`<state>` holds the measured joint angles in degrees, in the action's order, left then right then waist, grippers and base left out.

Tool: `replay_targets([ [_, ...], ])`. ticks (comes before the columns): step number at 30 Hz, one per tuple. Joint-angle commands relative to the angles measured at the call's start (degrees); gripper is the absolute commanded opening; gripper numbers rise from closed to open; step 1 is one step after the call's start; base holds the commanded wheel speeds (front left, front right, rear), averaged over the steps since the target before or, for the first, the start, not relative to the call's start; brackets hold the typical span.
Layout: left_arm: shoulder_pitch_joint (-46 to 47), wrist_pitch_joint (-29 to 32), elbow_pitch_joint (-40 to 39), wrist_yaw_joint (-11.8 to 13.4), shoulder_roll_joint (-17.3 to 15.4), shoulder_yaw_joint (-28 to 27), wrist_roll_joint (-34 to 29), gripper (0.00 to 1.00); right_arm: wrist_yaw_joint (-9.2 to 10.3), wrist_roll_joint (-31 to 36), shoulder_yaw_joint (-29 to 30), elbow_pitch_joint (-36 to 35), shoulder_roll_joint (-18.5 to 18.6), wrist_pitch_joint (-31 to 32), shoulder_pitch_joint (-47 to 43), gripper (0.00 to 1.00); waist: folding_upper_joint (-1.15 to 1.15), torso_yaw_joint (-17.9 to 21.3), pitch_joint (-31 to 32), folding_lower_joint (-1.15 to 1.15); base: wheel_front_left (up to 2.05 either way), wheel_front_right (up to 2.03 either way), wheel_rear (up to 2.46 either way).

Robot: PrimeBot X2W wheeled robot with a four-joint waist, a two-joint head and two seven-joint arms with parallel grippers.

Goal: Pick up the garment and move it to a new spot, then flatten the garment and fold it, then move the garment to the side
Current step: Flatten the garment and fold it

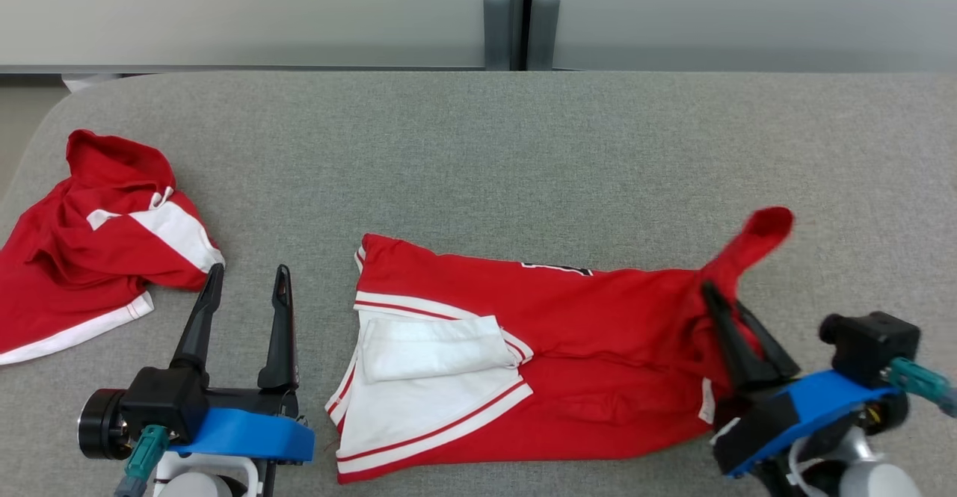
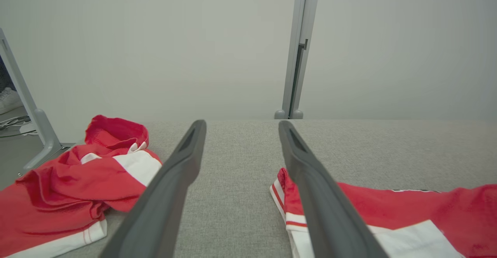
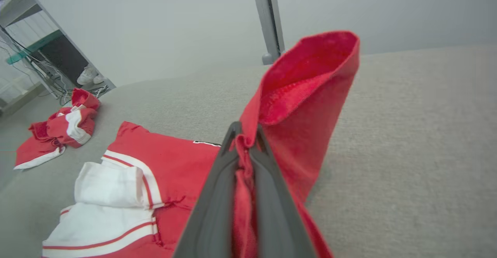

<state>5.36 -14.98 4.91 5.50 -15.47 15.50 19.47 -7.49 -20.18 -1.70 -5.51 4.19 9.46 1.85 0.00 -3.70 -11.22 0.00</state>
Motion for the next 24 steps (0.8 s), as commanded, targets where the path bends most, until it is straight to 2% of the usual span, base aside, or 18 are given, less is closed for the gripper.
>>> replay_targets([
  [1,0.2,-0.2,0.1,-0.2,0.1,0.1,0.0,1.0,-0.01,-1.2,-3.1,-0.5,-0.6,0.6,1.4,0.0,0.0,-0.3,0.1,0.0,0.0,0.0,0.0],
  [4,0.8,-0.2,0.2,-0.4,0.3,0.6,0.1,1.0,-0.01,-3.5,-9.0,1.1,-1.1,0.0,4.6,0.0,0.0,-1.1,-0.1,0.0,0.0,0.0,0.0],
  [5,0.8,-0.2,0.2,-0.4,0.3,0.6,0.1,1.0,-0.01,-3.5,-9.0,1.1,-1.1,0.0,4.6,0.0,0.0,-1.1,-0.1,0.0,0.0,0.0,0.0],
  [8,1.3,-0.2,0.5,-0.7,0.5,1.0,0.2,1.0,-0.01,-8.0,-15.1,4.9,-1.3,-2.7,8.4,0.0,0.0,-2.3,-0.4,0.0,0.0,0.0,0.0],
  [14,2.9,-0.2,1.7,-1.6,1.4,2.4,0.0,1.0,-0.01,-16.0,-27.4,15.7,-1.2,-9.7,16.2,0.0,0.0,-5.5,-1.8,0.0,0.0,0.0,0.0],
  [24,5.2,-0.2,3.8,-3.0,3.0,3.1,-0.4,1.0,-0.01,-26.4,-41.1,31.8,-1.2,-20.0,27.1,0.0,0.0,-9.1,-4.0,0.0,0.0,0.0,0.0],
])
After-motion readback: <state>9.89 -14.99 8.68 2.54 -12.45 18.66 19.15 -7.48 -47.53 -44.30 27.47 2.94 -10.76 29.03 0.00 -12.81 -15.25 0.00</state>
